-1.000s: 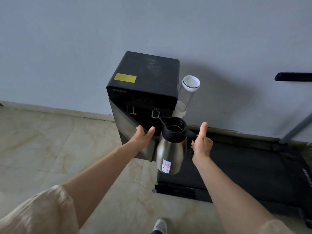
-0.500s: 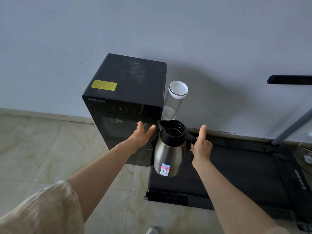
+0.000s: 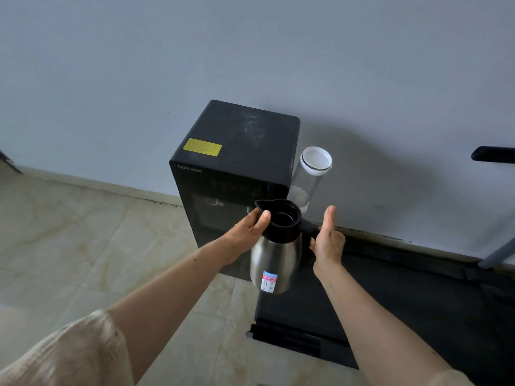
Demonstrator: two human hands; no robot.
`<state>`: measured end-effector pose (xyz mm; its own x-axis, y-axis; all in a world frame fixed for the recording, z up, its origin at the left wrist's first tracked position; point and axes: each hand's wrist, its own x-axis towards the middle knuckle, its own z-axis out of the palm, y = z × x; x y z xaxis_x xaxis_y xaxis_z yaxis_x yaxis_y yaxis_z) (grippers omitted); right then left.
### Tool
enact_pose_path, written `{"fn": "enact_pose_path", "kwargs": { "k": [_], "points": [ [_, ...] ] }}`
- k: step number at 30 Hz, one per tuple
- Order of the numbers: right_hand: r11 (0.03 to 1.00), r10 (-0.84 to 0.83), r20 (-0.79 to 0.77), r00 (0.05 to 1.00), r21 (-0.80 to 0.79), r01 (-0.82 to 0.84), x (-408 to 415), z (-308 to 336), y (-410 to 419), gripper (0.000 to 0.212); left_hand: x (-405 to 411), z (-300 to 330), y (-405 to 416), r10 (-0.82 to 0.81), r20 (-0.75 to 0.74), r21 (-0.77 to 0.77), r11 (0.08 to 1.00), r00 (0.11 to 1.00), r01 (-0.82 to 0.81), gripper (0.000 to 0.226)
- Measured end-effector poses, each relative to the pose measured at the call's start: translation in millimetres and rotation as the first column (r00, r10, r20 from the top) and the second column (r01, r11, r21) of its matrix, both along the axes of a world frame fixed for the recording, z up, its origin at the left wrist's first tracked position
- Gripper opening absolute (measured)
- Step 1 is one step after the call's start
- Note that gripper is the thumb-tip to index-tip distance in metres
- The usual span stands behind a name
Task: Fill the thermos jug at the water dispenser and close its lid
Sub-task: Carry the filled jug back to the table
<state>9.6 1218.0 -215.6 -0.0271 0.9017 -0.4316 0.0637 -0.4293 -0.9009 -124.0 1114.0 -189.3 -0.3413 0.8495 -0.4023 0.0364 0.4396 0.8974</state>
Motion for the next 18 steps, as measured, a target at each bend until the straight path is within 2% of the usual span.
{"fn": "enact_pose_path", "kwargs": {
  "k": [3, 6, 10, 14, 18],
  "points": [
    [0.998, 0.066, -0.036, 0.997, 0.010, -0.066, -15, 11, -16, 0.058, -4, 13, -25, 0.034, 0.020, 0.054, 0.998, 0.999, -0.035, 0.042],
    [0.989, 0.144, -0.038, 0.989, 0.026, -0.143, -35, 21, -38, 0.069, -17, 18, -57, 0.107, 0.028, 0.094, 0.990, 0.994, -0.109, 0.043],
    [0.973, 0.224, -0.031, 0.974, 0.072, -0.221, -68, 33, -73, 0.059, -39, 20, -104, 0.193, 0.043, 0.133, 0.971, 0.980, -0.197, 0.044],
    [0.920, 0.389, -0.048, 0.920, 0.066, -0.386, -110, 43, -123, 0.071, -65, 30, -168, 0.318, 0.030, 0.163, 0.934, 0.948, -0.319, 0.043],
    [0.823, 0.566, -0.078, 0.820, 0.095, -0.560, -155, 56, -188, 0.083, -88, 39, -245, 0.481, -0.010, 0.175, 0.864, 0.877, -0.472, 0.042]
  ]
}}
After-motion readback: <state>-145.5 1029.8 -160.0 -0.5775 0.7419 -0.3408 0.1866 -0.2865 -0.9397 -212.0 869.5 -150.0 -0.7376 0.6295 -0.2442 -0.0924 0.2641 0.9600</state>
